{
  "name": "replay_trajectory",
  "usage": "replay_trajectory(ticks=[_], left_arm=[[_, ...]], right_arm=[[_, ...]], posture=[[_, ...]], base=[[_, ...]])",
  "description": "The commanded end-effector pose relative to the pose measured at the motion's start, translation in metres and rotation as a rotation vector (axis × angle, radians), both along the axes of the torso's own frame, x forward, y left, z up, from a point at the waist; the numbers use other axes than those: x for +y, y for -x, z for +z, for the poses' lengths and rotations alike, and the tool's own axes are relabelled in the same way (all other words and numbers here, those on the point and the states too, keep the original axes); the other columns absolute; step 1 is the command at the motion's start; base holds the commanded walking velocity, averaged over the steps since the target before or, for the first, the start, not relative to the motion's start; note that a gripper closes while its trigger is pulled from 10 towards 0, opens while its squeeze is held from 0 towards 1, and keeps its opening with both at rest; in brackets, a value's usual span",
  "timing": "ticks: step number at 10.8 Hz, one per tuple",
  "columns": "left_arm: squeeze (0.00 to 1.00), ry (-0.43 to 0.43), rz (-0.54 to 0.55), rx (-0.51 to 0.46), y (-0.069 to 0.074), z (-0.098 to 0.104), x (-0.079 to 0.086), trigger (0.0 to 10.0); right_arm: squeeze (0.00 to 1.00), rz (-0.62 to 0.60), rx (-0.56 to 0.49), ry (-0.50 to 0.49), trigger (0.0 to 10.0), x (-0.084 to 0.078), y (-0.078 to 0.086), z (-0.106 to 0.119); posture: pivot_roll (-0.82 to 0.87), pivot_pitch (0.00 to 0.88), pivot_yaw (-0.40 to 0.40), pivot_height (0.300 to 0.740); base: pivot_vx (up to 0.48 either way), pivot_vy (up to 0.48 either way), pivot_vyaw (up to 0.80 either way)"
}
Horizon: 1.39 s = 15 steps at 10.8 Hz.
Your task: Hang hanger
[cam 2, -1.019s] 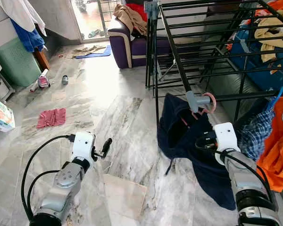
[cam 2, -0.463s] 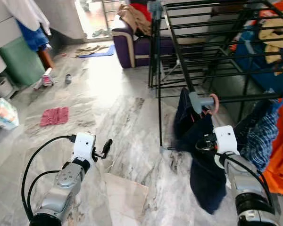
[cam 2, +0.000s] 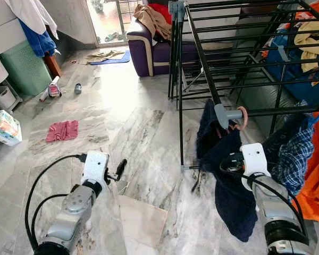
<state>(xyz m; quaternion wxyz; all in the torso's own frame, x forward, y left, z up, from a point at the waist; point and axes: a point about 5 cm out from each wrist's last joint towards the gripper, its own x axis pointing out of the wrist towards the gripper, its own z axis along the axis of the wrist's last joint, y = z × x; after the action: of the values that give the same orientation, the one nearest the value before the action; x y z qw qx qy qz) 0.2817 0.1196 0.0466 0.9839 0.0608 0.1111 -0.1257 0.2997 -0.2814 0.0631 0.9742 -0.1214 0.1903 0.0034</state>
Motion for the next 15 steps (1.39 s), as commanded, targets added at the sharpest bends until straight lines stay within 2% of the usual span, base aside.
replay_trajectory(ticks=[1,2,4,7,8,10,12,15], left_arm=[[0.0,-0.007,0.013,-0.013,-0.001,0.002,0.003,10.0],[0.0,-0.001,0.038,-0.039,-0.001,0.005,0.006,10.0],[0.0,0.018,0.053,-0.054,-0.002,0.007,0.008,10.0],[0.0,0.036,0.028,-0.067,-0.003,0.01,0.001,10.0],[0.0,0.034,0.023,-0.072,-0.002,0.01,0.002,10.0],[0.0,0.02,0.038,-0.067,0.001,0.008,0.009,10.0],[0.0,0.012,0.052,-0.062,0.002,0.007,0.011,10.0],[0.0,0.013,0.051,-0.072,0.002,0.01,0.009,10.0]], right_arm=[[0.0,-0.044,-0.091,0.017,0.0,0.001,0.002,0.006],[0.0,-0.068,-0.202,0.007,0.0,0.004,0.011,0.014],[0.0,-0.107,-0.325,0.001,0.0,0.011,0.039,0.018],[0.0,-0.155,-0.348,-0.022,0.0,0.031,0.07,0.011],[0.0,-0.156,-0.33,-0.069,10.0,0.042,0.075,0.007],[0.0,-0.134,-0.295,-0.134,10.0,0.06,0.076,0.001],[0.0,-0.096,-0.283,-0.181,10.0,0.073,0.068,0.002],[0.0,-0.043,-0.295,-0.213,10.0,0.081,0.057,0.008]], posture=[[-0.11,0.0,0.077,0.74],[-0.11,0.0,0.072,0.74],[-0.13,0.001,0.076,0.74],[-0.15,0.003,0.09,0.74],[-0.15,0.0,0.089,0.74],[-0.13,0.0,0.084,0.74],[-0.11,0.0,0.081,0.74],[-0.11,0.0,0.08,0.74]], base=[[0.0,0.0,0.0],[0.0,0.0,0.0],[0.0,0.0,0.0],[0.0,0.0,0.0],[0.0,0.0,0.0],[0.0,0.0,0.0],[0.0,0.0,0.0],[0.0,0.0,0.0]])
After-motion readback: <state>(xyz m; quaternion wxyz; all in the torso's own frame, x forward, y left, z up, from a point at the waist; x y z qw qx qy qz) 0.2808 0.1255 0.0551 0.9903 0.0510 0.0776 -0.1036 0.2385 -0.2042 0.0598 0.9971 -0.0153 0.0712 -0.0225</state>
